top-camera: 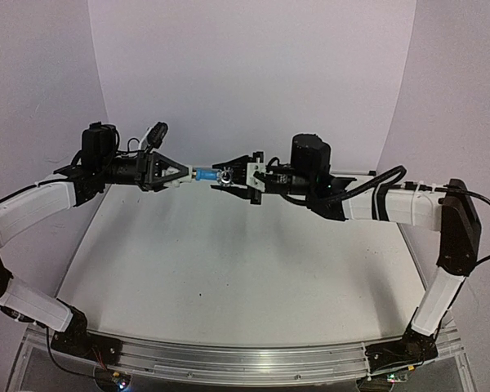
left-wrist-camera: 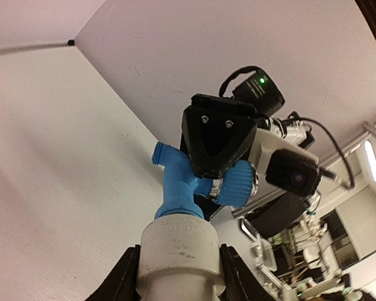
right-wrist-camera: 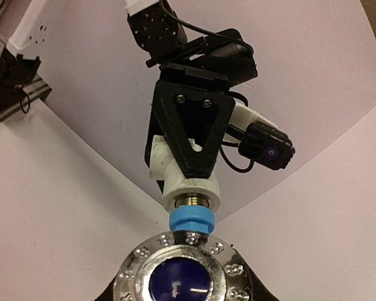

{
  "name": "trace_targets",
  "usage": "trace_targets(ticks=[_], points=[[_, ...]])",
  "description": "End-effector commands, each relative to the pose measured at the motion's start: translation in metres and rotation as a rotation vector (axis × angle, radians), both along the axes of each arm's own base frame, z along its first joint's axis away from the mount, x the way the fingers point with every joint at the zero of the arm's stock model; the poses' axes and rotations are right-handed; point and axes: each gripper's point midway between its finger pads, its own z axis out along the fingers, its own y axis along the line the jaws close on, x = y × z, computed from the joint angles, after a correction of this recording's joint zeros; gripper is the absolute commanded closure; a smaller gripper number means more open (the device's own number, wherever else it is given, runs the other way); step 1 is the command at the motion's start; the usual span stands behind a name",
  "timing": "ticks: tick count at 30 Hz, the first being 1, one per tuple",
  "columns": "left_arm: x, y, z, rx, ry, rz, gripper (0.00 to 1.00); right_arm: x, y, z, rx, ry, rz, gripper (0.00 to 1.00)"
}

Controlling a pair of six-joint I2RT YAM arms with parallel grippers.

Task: Install the water faucets

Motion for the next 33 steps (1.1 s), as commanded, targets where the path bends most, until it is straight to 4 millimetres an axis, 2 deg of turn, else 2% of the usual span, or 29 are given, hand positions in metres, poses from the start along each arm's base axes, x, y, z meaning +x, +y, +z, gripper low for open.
trace_targets(ticks=[1, 5, 7, 9, 10, 14, 15, 18, 22, 25, 29, 30, 33], points=[[-0.023, 0.003, 0.049, -0.043, -0.674, -0.057, 1.00, -0.040, -0.002, 0.017, -0.008, 0.291, 0.157, 1.00], [-0.029, 0.006, 0.041, -0.013, -0.945, -0.066, 1.00, -0.042, 0.000, 0.025, 0.002, 0.466, 0.166, 1.00], [-0.024, 0.007, 0.035, 0.030, -1.078, -0.037, 1.00, -0.038, 0.003, 0.029, 0.001, 0.623, 0.159, 1.00], [-0.018, 0.008, 0.033, 0.058, -1.123, -0.011, 1.00, -0.035, 0.004, 0.031, 0.002, 0.693, 0.147, 1.00], [-0.009, 0.010, 0.031, 0.106, -1.203, 0.026, 1.00, -0.032, 0.006, 0.031, 0.000, 0.826, 0.142, 1.00], [-0.001, 0.015, 0.026, 0.190, -1.367, 0.064, 1.00, -0.042, 0.008, 0.029, -0.037, 1.039, 0.199, 1.00], [0.003, 0.015, 0.018, 0.222, -1.420, 0.052, 1.00, -0.043, 0.008, 0.029, -0.047, 1.121, 0.207, 1.00], [0.017, 0.011, 0.007, 0.278, -1.452, 0.032, 1.00, -0.041, 0.008, 0.026, -0.054, 1.282, 0.196, 1.00], [0.025, 0.009, 0.005, 0.320, -1.526, 0.034, 1.00, -0.035, 0.008, 0.026, -0.071, 1.501, 0.199, 1.00], [0.037, 0.011, 0.001, 0.390, -1.590, 0.053, 1.00, -0.022, 0.010, 0.028, -0.076, 1.740, 0.186, 1.00], [0.045, 0.009, -0.001, 0.419, -1.622, 0.052, 1.00, -0.005, 0.012, 0.015, -0.127, 2.041, 0.176, 1.00], [0.048, 0.009, -0.002, 0.429, -1.629, 0.052, 1.00, -0.003, 0.012, 0.012, -0.147, 2.137, 0.178, 1.00], [0.053, 0.009, -0.004, 0.446, -1.635, 0.056, 1.00, -0.002, 0.014, 0.001, -0.181, 2.283, 0.175, 1.00]])
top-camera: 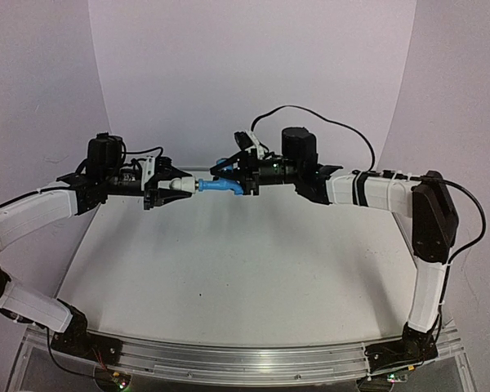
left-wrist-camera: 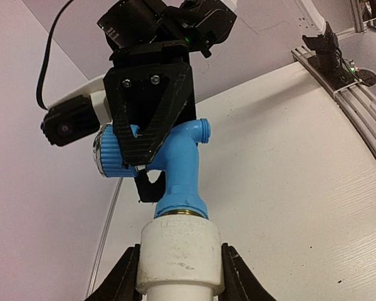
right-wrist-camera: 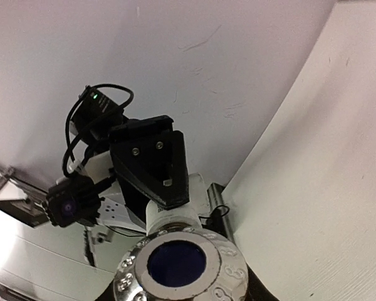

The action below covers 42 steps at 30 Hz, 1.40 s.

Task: Install the water faucets

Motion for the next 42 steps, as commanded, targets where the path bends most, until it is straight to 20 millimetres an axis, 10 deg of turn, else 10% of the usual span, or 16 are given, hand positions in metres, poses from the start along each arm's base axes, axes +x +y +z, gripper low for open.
trace_targets(ticks=[1, 7, 19, 25, 32, 42], points=[[0.046, 0.011, 0.028, 0.018, -0.197, 0.182, 1.00, -0.034, 0.007, 0.014, 0.004, 0.376, 0.179, 1.00], [0.045, 0.012, 0.019, 0.019, -0.164, 0.188, 1.00, -0.021, -0.002, 0.013, 0.019, 0.460, 0.124, 0.89], [0.038, 0.027, 0.012, -0.034, -0.046, 0.274, 1.00, -0.004, -0.025, 0.018, 0.047, 0.404, 0.052, 0.06], [0.024, 0.026, 0.029, -0.138, 0.063, 0.238, 1.00, 0.024, -0.067, -0.005, 0.038, 0.285, -0.093, 0.02], [0.015, 0.024, 0.081, -0.344, 0.492, 0.205, 1.00, 0.050, -0.103, 0.002, -0.103, -0.440, -0.241, 0.02], [0.031, 0.019, 0.091, -0.469, 1.369, 0.158, 1.00, 0.024, -0.106, 0.015, -0.293, -1.654, -0.130, 0.02]])
